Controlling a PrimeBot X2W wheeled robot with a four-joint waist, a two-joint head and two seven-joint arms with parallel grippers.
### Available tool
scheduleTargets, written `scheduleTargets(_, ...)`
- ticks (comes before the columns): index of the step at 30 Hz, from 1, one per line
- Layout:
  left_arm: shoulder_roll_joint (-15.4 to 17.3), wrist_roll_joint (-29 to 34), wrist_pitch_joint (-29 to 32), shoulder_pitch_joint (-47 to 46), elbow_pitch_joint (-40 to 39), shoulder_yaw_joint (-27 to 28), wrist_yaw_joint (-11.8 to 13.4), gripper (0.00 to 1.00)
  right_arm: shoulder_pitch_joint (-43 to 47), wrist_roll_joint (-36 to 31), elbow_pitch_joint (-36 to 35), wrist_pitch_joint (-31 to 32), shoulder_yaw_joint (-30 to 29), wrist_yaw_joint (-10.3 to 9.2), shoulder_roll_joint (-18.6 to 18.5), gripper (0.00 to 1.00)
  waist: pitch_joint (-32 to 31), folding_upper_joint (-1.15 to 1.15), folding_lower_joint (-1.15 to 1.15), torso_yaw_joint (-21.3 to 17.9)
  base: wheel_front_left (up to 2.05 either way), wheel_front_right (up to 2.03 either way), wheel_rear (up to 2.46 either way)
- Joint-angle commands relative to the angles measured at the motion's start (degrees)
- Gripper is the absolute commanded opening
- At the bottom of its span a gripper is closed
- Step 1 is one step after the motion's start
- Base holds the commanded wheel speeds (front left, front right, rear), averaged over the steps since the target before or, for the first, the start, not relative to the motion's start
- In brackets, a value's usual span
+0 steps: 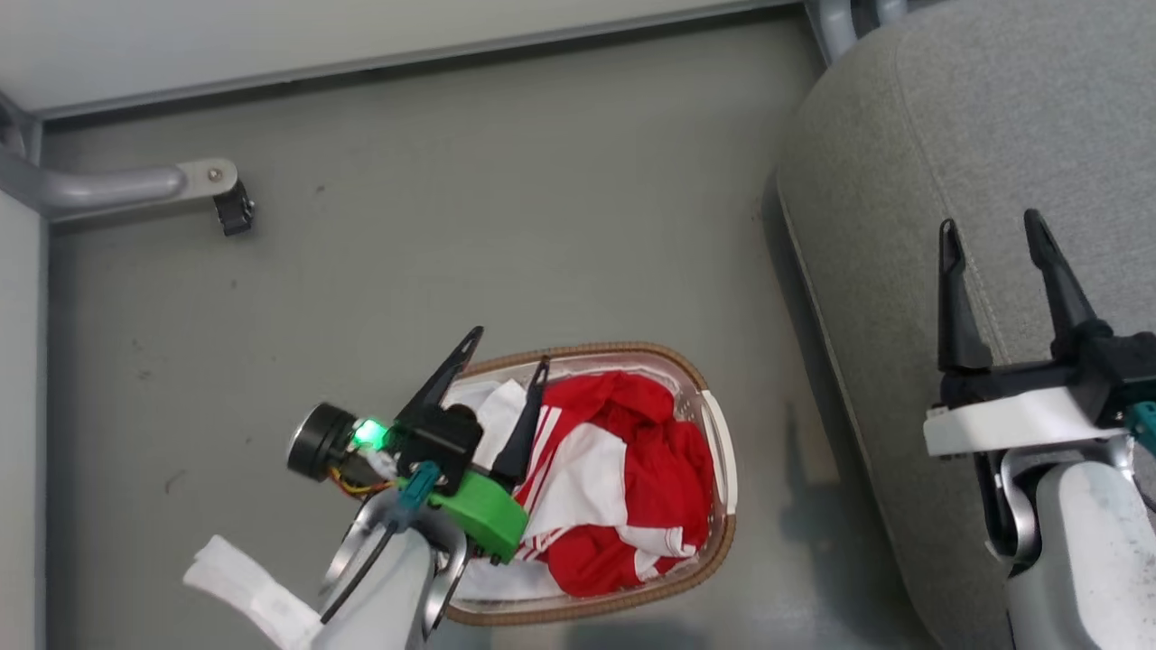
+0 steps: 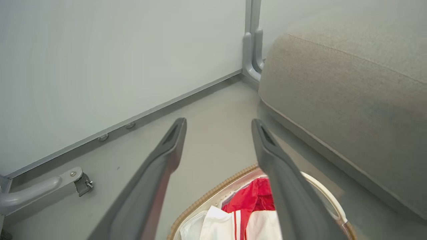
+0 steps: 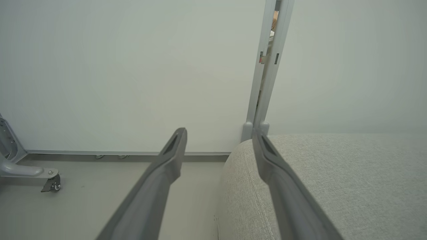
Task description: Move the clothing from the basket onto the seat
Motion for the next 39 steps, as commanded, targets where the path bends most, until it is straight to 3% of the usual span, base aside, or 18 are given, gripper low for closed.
scheduleTargets(1,0.4,1.1,0.0,-3.1,1.7,-1.4,-0.3,1.00,-1.9,-0.1,-1.1,-0.1,-0.6,-0.06,-0.2,1.00,10.2,0.00,0.00,-1.9,0.00,0.00,0.00)
scheduleTargets(13,1.2,2.5,0.0,-17.5,17.7,-17.4,-0.4,1.00,-8.1,1.2,-8.3,-0.1,-0.5,-0.06,-0.2,1.00,23.4,0.00,0.00,-5.7,0.00,0.00,0.00)
scheduleTargets(22,0.9,1.9,0.0,-23.9,26.9,-25.8,-0.4,1.00,-9.3,2.9,-9.9,-0.1,0.3,-0.06,-0.2,1.00,28.5,0.00,0.00,-7.7,0.00,0.00,0.00)
scheduleTargets(26,0.8,1.3,0.0,-26.1,30.0,-26.7,-0.1,1.00,-10.1,3.7,-10.3,-0.1,0.4,-0.06,-0.2,1.00,30.5,0.00,0.00,-8.2,0.00,0.00,0.00)
scheduleTargets(36,1.0,0.2,0.0,-29.7,36.4,-24.3,7.3,1.00,-11.0,4.6,-10.6,-0.1,0.4,-0.06,-0.2,1.00,33.4,0.00,0.00,-8.6,0.00,0.00,0.00)
scheduleTargets(39,1.0,-0.9,0.0,-29.8,37.5,-23.2,8.6,1.00,-11.0,4.7,-10.1,-0.1,0.7,-0.06,-0.2,1.00,33.5,0.00,0.00,-8.5,0.00,0.00,0.00)
